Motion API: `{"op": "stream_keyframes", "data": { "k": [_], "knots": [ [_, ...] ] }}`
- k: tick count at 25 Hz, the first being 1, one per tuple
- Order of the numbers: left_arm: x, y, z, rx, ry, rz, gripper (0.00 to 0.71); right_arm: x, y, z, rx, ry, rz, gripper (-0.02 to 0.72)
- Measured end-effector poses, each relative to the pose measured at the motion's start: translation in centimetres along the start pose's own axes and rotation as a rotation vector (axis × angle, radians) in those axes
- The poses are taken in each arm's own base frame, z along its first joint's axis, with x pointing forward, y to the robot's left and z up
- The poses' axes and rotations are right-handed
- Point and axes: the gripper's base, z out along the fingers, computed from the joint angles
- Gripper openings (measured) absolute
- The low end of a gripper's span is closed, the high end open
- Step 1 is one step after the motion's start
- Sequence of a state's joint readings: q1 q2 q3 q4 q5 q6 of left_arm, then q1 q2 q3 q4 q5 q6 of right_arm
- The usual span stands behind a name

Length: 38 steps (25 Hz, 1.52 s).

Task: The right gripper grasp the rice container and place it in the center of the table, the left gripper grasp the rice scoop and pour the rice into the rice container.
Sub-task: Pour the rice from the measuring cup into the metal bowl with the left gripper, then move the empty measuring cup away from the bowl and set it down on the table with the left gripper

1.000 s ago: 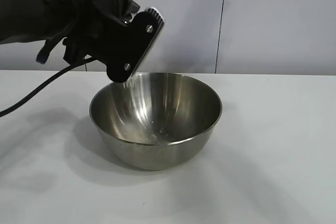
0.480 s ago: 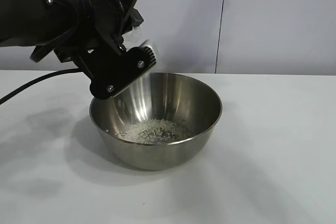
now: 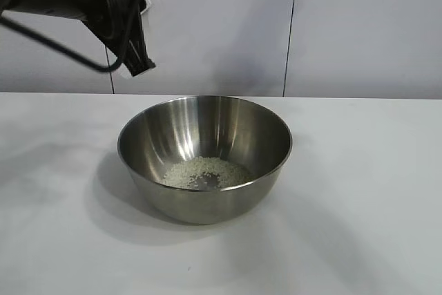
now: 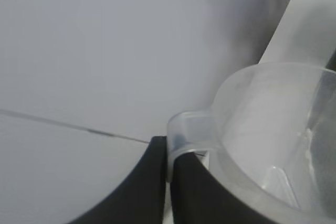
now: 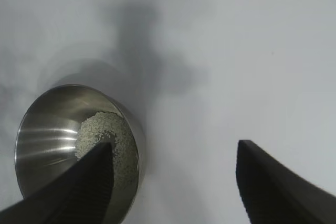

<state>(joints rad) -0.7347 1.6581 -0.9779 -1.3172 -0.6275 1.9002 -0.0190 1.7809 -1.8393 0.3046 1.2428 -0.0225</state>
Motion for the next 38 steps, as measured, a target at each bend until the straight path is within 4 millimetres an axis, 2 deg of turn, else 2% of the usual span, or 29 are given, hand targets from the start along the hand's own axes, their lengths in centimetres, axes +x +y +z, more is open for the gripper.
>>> {"op": "stream_keyframes", "data": {
  "k": [4,6,11,13,16,19,22,26,35,38],
  "knots": [
    [1.8,1.9,1.7,0.091,0.147,-0.418,0.009,0.0,0.0,0.0,0.0,0.0,0.0,0.463],
    [3.0,2.8,2.6,0.151,0.163,-0.568,0.009,0.0,0.0,0.0,0.0,0.0,0.0,0.463],
    [5.3,6.6,4.0,0.362,0.059,-0.979,0.008,0.0,0.0,0.0,0.0,0.0,0.0,0.463],
    [6.7,8.4,4.1,0.455,-0.003,-1.068,0.008,0.0,0.0,0.0,0.0,0.0,0.0,0.463],
    [9.1,10.4,3.9,0.52,-0.079,-1.041,0.008,0.0,0.0,0.0,0.001,0.0,0.0,0.463],
    [11.7,10.7,3.4,0.535,-0.147,-0.82,0.008,0.0,0.0,0.0,0.001,0.0,0.0,0.463],
    [14.0,9.8,2.8,0.527,-0.167,-0.595,0.008,0.0,0.0,0.0,0.001,0.0,0.0,0.463],
    [15.9,8.8,2.5,0.525,-0.152,-0.459,0.008,0.0,0.0,0.0,0.001,0.0,0.0,0.463],
    [19.7,4.7,5.6,0.638,-0.043,-0.436,0.008,0.0,0.0,0.0,0.0,0.0,0.0,0.463],
    [20.5,4.0,6.9,0.656,-0.026,-0.443,0.008,0.0,0.0,0.0,0.0,0.0,0.0,0.463]
  ]
}}
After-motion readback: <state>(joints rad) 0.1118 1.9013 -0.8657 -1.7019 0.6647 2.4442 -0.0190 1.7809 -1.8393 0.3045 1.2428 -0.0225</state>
